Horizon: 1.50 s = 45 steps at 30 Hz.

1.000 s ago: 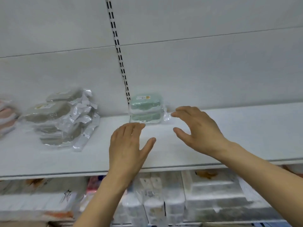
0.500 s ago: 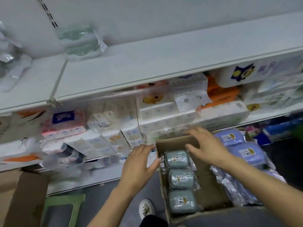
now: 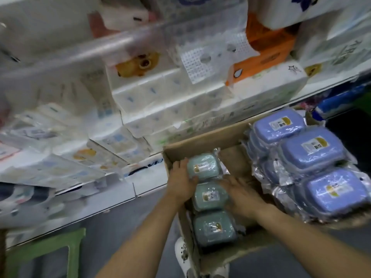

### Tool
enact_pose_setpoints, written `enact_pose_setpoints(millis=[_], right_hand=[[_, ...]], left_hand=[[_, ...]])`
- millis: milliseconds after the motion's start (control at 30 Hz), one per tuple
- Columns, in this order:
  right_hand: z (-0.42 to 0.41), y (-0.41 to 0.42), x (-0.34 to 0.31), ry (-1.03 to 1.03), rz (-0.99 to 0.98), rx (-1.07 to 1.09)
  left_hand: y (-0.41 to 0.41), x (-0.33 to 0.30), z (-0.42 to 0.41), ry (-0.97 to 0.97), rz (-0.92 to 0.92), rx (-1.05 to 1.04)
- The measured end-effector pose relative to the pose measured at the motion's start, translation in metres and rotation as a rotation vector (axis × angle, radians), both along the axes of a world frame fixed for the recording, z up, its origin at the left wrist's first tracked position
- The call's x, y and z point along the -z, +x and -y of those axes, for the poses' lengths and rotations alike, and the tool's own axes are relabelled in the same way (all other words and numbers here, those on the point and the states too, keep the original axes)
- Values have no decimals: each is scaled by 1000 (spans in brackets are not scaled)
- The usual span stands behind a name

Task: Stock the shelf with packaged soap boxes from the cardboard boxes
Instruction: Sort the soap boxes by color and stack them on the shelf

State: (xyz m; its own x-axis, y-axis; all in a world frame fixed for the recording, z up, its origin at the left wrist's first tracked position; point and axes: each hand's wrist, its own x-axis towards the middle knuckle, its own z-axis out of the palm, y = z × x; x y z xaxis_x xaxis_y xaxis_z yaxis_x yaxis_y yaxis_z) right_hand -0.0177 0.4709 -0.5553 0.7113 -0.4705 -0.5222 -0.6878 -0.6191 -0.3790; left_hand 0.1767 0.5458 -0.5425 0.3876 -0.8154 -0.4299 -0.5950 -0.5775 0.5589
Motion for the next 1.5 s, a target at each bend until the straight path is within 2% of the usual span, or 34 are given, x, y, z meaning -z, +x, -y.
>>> enact_pose_setpoints(millis=[133, 300, 533, 700, 867, 1000, 1200, 1500], right_hand=[[-3, 8, 41, 37, -16, 22], [-2, 7, 74, -13, -6, 6], [-2, 10, 75, -34, 67, -5], [4, 0, 54, -72, 103, -36], [10, -16, 19, -124, 103, -71], [16, -24, -28, -120, 84, -109], [13, -23, -112, -164, 283, -126], [13, 8, -232, -299, 552, -144]], left_hand=[[-5, 35, 35, 109, -53, -177], [-2, 80, 45, 136, -314, -548], [-1, 97, 46, 137, -372, -656], [-3, 87, 48, 106, -450, -657], [-14, 53, 46, 87, -512, -667], [-15, 7, 31, -29, -521, -638], [5, -87, -24, -295, -518, -689], [44, -232, -84, -623, -346, -776]])
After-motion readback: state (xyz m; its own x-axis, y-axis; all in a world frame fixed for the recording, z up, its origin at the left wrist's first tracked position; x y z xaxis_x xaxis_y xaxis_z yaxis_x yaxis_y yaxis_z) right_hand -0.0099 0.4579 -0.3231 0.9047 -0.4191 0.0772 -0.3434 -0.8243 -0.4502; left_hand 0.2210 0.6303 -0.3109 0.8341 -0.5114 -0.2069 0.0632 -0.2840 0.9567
